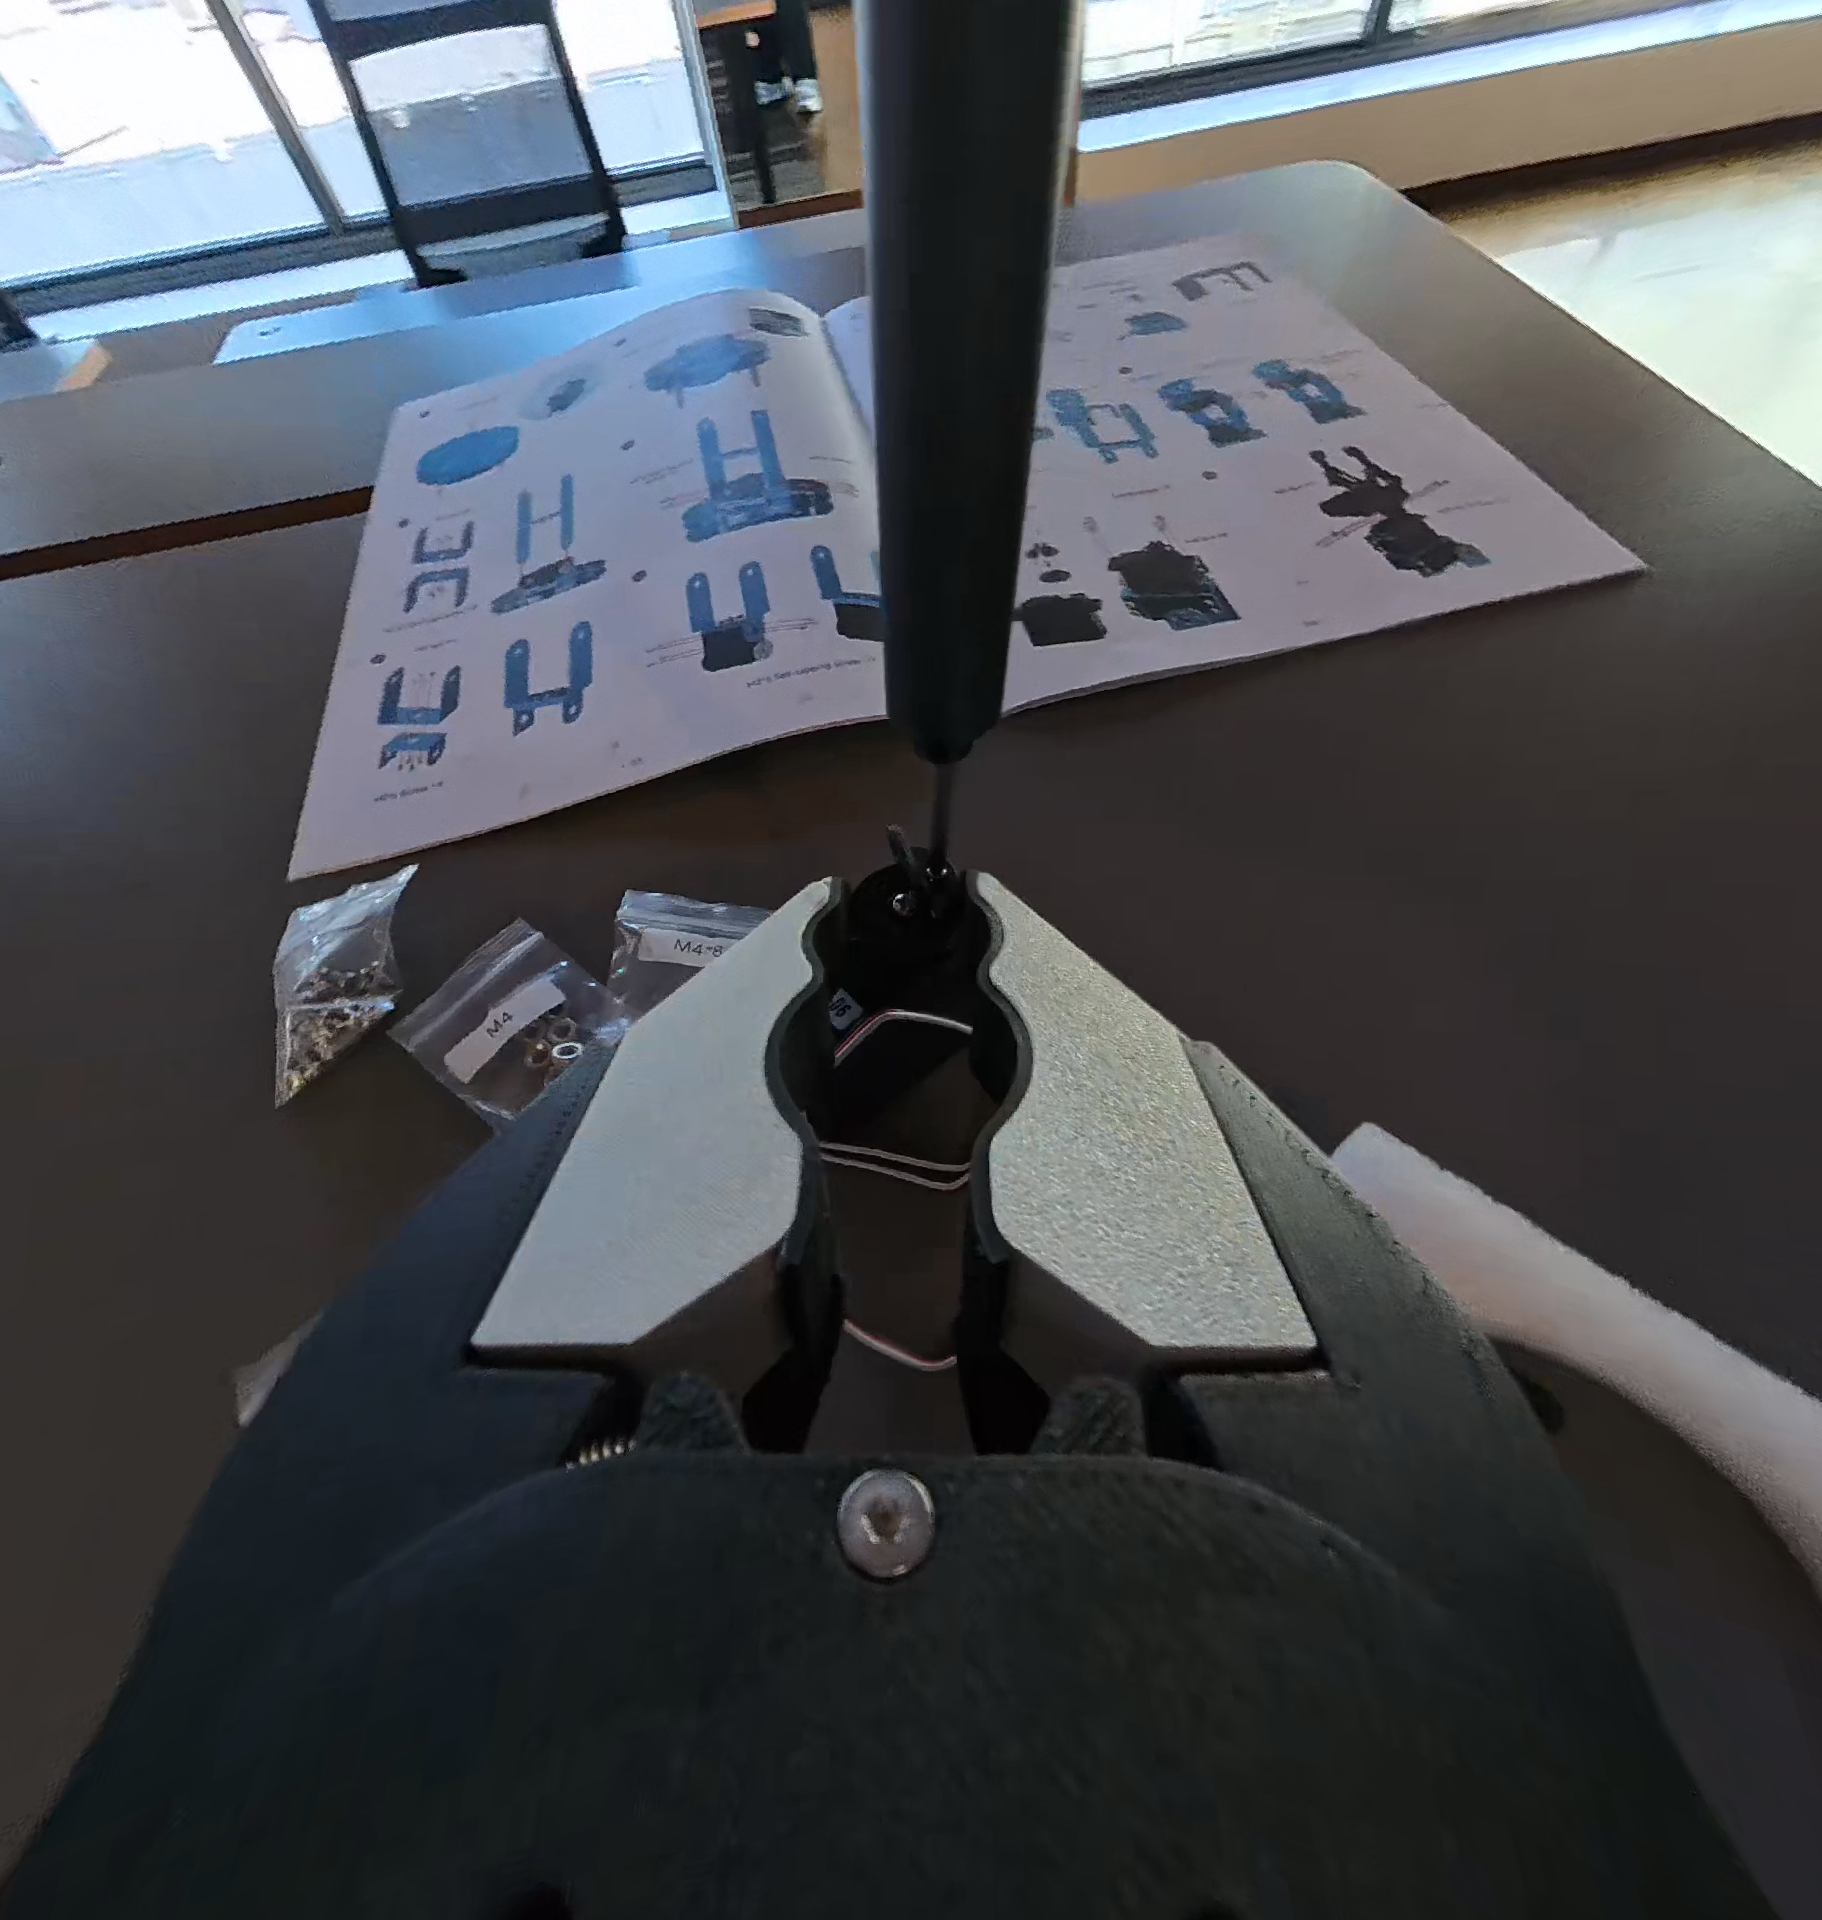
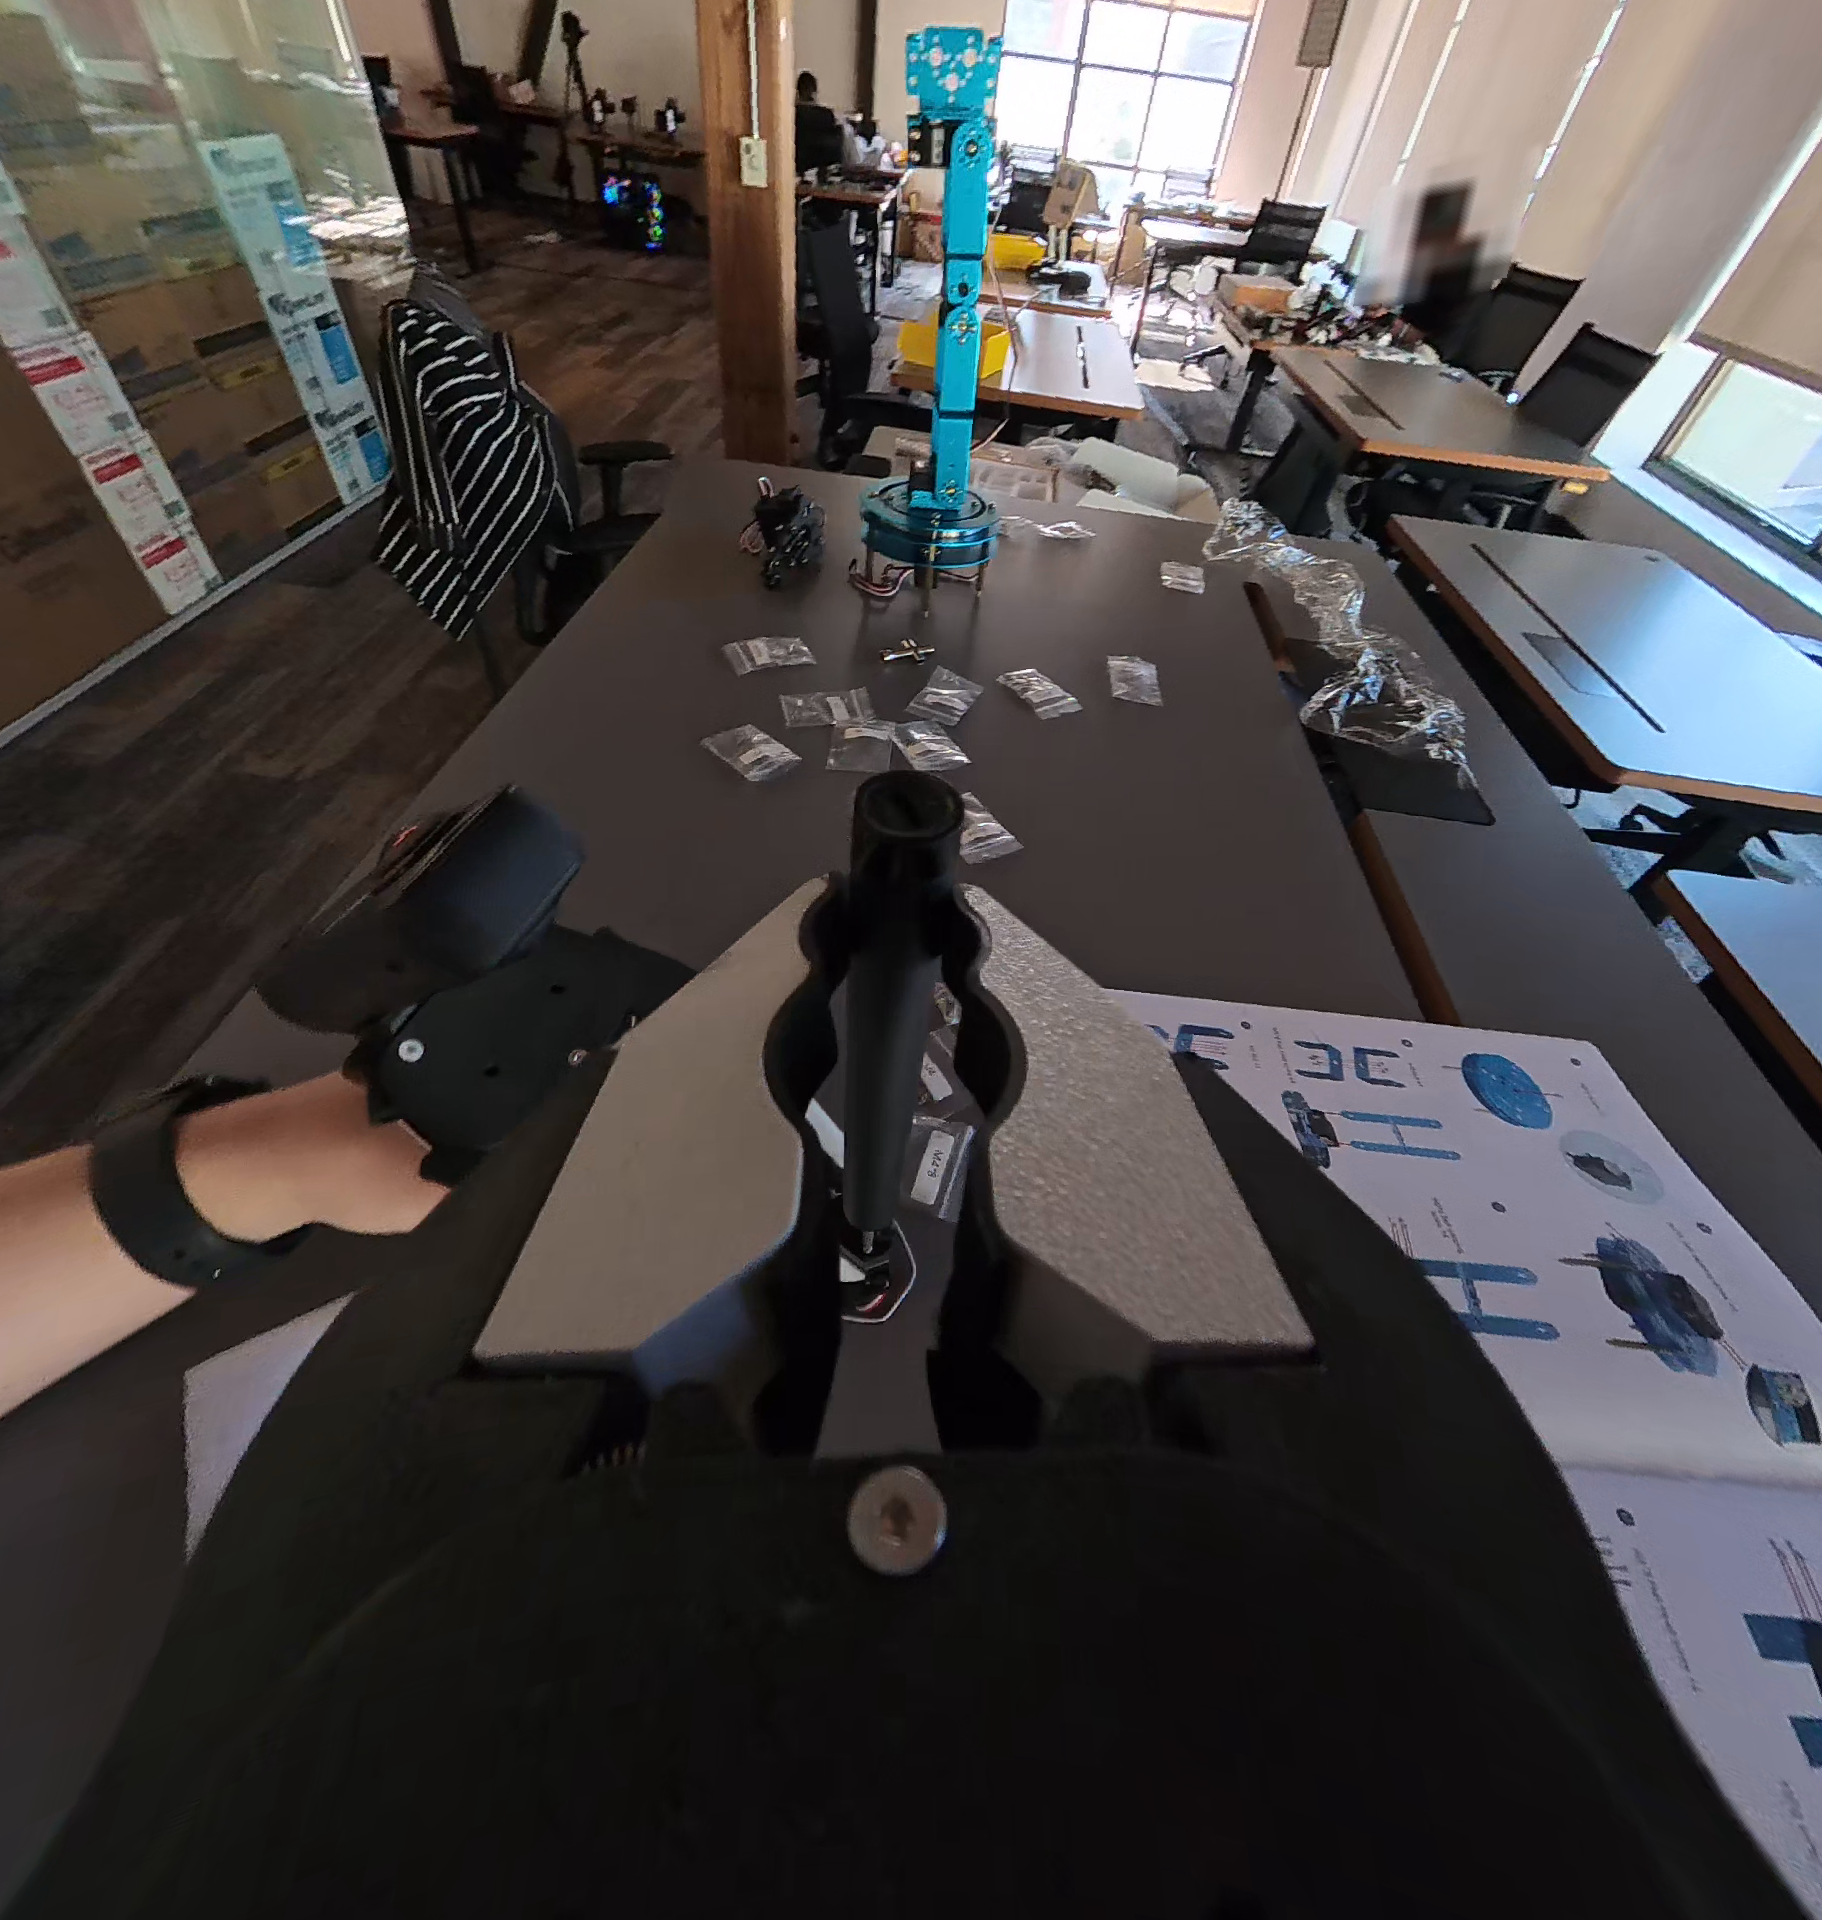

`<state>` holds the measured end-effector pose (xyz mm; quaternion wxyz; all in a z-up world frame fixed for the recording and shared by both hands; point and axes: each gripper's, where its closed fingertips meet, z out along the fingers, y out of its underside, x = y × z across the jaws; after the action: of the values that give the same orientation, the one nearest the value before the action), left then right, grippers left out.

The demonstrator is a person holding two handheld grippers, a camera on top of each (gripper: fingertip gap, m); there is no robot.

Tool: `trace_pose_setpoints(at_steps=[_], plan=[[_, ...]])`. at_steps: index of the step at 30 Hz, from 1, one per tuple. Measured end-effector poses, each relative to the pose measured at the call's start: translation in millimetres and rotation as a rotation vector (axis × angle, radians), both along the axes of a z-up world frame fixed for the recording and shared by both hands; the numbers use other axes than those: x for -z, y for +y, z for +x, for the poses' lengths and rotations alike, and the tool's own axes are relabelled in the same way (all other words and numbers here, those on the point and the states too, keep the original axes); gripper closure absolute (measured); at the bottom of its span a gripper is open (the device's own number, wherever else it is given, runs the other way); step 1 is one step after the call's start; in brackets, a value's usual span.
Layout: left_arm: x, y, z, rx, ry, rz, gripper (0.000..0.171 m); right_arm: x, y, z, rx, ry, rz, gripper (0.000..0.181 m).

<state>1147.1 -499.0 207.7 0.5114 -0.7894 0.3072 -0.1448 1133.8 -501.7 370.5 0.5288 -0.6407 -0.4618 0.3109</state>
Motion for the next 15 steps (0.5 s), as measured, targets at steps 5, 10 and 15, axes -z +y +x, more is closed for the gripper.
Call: trace_pose_setpoints(at_steps=[5, 10, 15], plan=[[0.3, 0.6, -0.5, -0.036, -0.055, -0.020, 0.152, -0.3, -4.7, -3.1, -0.042, 0.005, 0.017, 0.165], [5.8, -7.4, -3.5, 0.200, 0.026, -0.057, 0.139, -0.2, -2.5, -3.5, -0.086, 0.009, -0.016, 0.165], [12.1, -9.6, -4.8, 0.422, 0.061, -0.148, 0.135, -0.4, -0.2, -1.2, -0.100, 0.032, -0.047, 0.165]])
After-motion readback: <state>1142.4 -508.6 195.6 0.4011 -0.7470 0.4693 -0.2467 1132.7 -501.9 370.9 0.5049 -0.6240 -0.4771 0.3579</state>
